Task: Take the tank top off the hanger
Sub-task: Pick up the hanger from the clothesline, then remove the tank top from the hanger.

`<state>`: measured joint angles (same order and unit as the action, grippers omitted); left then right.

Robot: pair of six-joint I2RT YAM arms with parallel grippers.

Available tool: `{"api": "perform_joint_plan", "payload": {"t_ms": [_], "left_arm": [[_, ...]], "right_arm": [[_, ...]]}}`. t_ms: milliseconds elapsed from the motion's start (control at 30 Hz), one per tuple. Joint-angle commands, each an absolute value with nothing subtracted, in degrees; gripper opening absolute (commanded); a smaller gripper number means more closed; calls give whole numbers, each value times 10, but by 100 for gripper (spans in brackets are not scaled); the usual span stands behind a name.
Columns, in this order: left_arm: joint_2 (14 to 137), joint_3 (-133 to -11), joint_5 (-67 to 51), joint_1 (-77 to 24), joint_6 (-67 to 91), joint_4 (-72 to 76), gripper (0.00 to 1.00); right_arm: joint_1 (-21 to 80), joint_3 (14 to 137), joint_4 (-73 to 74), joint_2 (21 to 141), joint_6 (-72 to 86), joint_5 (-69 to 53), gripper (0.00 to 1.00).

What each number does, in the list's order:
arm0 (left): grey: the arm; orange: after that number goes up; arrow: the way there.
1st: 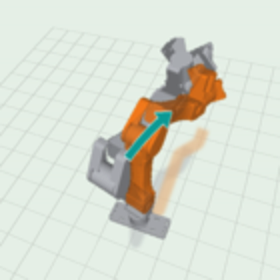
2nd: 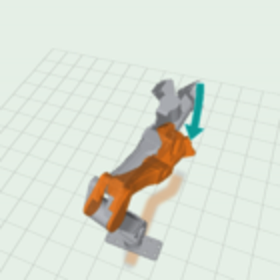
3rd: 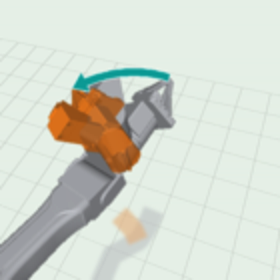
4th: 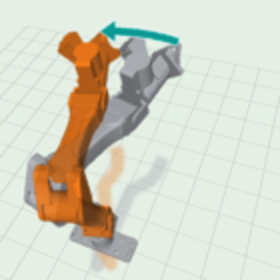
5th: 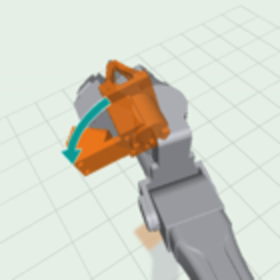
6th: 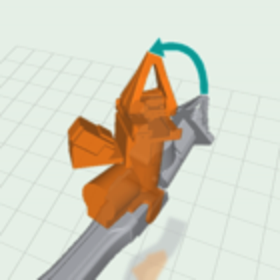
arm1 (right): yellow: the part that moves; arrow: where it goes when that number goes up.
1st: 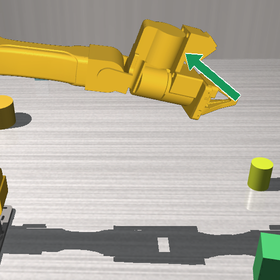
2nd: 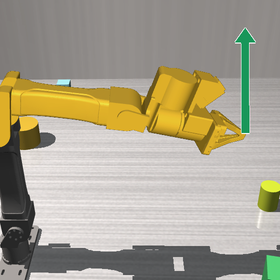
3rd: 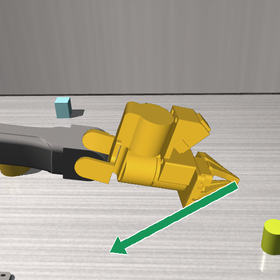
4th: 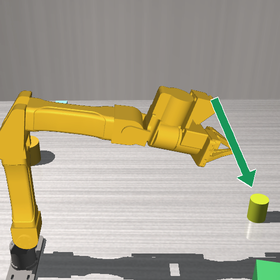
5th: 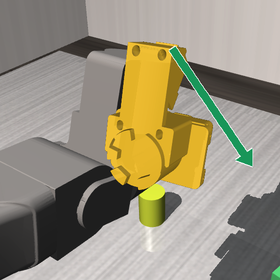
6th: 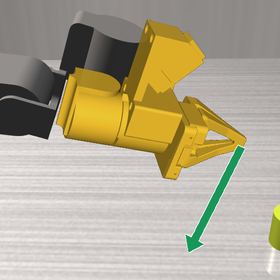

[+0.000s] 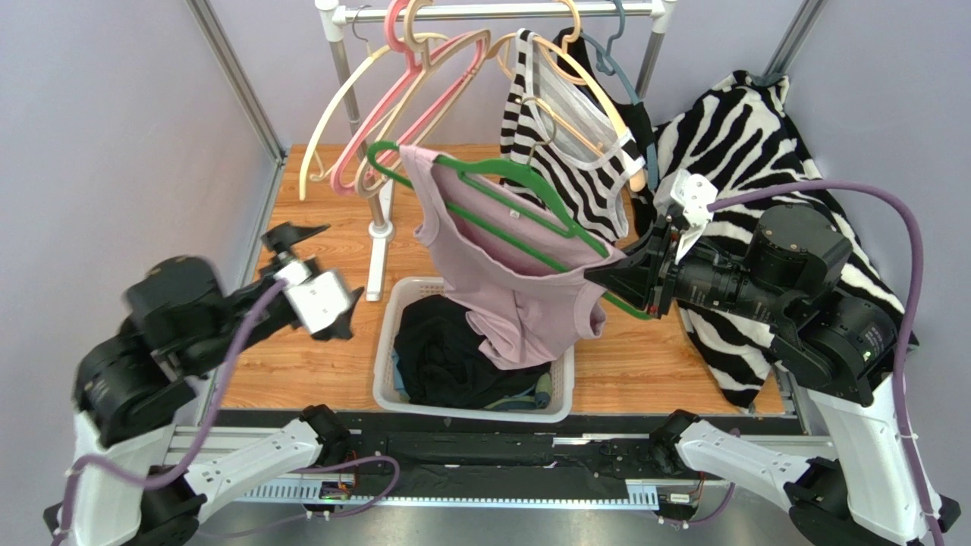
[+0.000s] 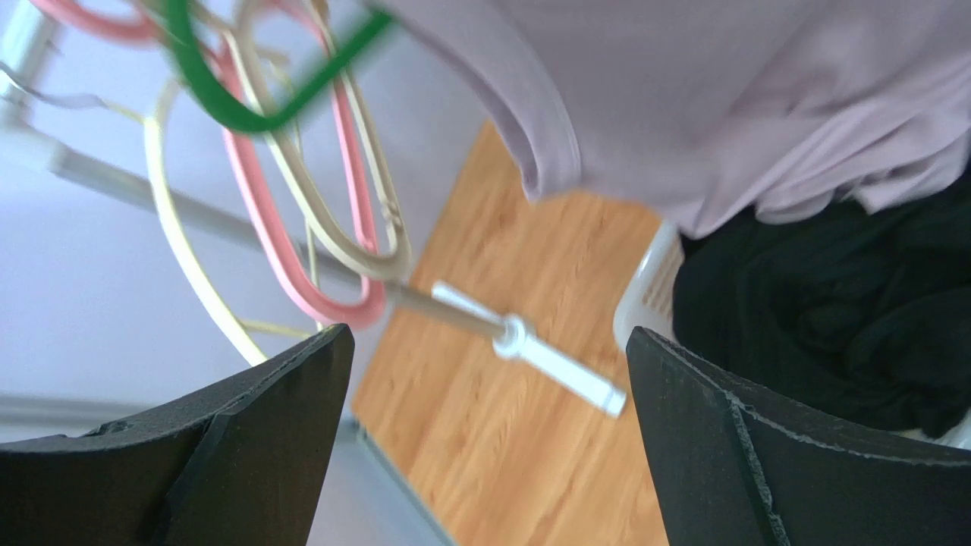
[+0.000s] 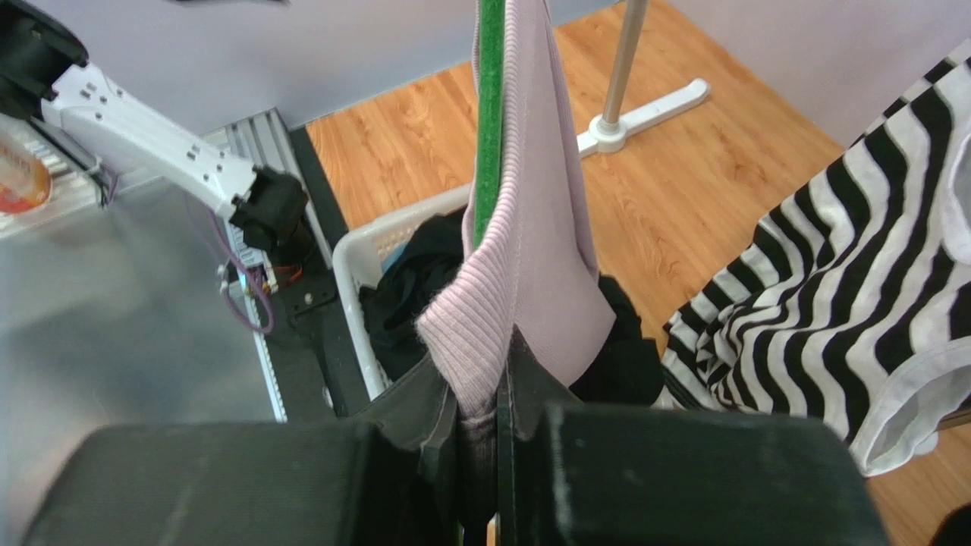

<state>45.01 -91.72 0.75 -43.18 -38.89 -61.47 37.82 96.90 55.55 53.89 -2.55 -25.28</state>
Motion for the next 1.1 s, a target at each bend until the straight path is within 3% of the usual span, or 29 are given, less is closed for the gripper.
{"api": "perform_joint_plan", "payload": {"t_ms": [0, 133, 300, 733, 1067], "left_arm": [[408, -952, -196, -430, -381, -624, 99], [431, -969, -245, -430, -378, -651, 99], [461, -969, -276, -430, -381, -641, 85], [498, -930, -277, -430, -418, -650, 84], [495, -866, -248, -430, -399, -596, 82]], "right_arm": [[387, 941, 557, 523, -78, -301, 0], [403, 884, 531, 502, -105, -279, 0], [451, 846, 511, 496, -164, -200, 0], [580, 820, 527, 521, -288, -83, 0], [585, 814, 490, 502, -313, -111, 0]]}}
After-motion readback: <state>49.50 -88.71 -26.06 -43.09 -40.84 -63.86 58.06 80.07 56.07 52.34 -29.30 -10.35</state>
